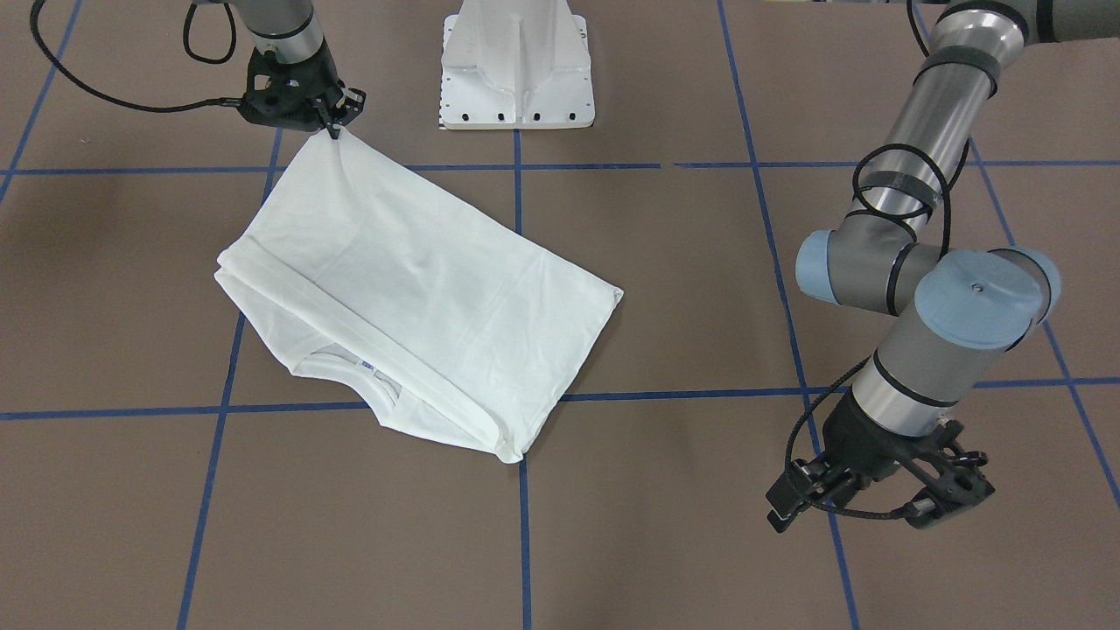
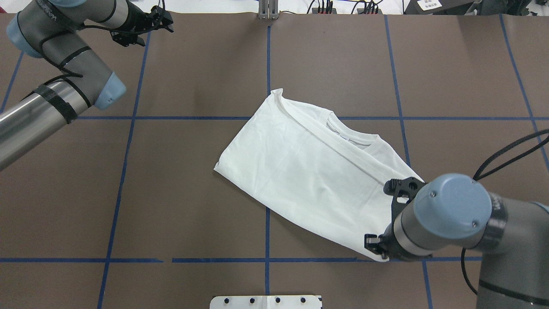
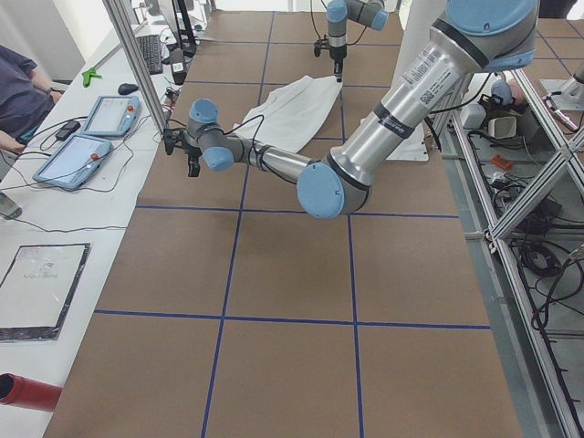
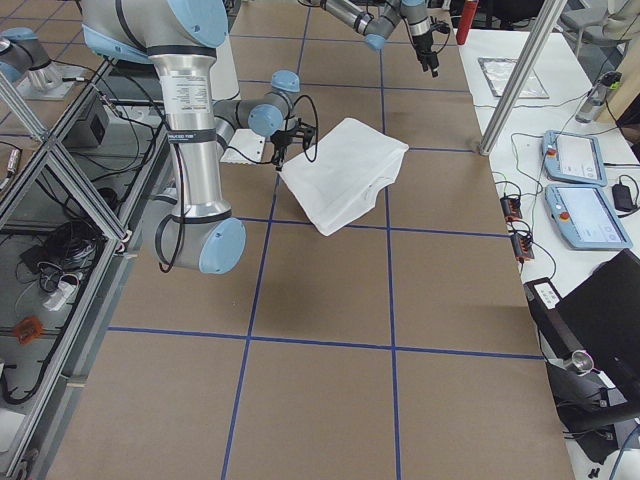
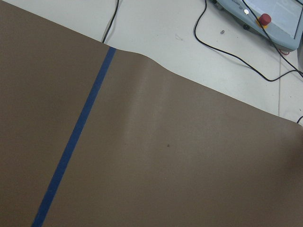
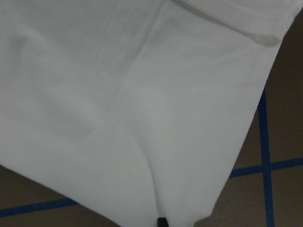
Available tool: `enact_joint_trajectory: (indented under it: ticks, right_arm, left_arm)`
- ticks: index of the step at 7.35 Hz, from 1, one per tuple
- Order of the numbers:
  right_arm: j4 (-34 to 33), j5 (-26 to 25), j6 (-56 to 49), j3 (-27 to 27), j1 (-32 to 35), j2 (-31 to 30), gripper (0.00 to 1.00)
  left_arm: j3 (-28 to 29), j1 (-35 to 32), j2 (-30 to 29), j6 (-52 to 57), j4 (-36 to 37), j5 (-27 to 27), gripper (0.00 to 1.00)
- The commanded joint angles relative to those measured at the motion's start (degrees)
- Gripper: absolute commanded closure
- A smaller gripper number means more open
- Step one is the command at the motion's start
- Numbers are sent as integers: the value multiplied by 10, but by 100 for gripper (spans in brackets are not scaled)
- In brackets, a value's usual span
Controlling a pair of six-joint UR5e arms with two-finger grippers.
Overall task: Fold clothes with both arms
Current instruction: 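Release the shirt with the right gripper while the left gripper approaches its corner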
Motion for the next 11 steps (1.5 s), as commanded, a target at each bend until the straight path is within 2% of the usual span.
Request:
enact_joint_trajectory:
  ticks: [1, 2, 4, 5, 6, 8, 9, 11]
  right_arm:
    - [-81, -42, 87, 33, -127, 3, 100]
    - [-89, -48, 111, 40, -159, 3, 100]
    - [-114, -51, 120, 42, -183, 3, 100]
    - [-124, -55, 120, 43, -172, 5, 39]
    - [-123, -58, 120, 43, -166, 9, 0]
    - [-121, -59, 115, 58, -112, 33, 0]
    - [-120, -59, 102, 64, -80, 43, 0]
    - [-119, -51, 0, 65, 12, 89, 0]
  left_arm:
    - [-17, 1, 12, 1, 0, 0, 1]
    - [-21, 1, 15, 2, 0, 0, 1]
    - [-21, 1, 17, 4, 0, 0, 1]
    - [-21, 1, 16, 4, 0, -1, 1]
    - [-21, 2, 15, 4, 0, -2, 1]
    - [-66, 6, 15, -2, 29, -31, 1]
    - [-111, 9, 23, -6, 59, -55, 1]
    - [-229, 77, 93, -103, 68, -66, 1]
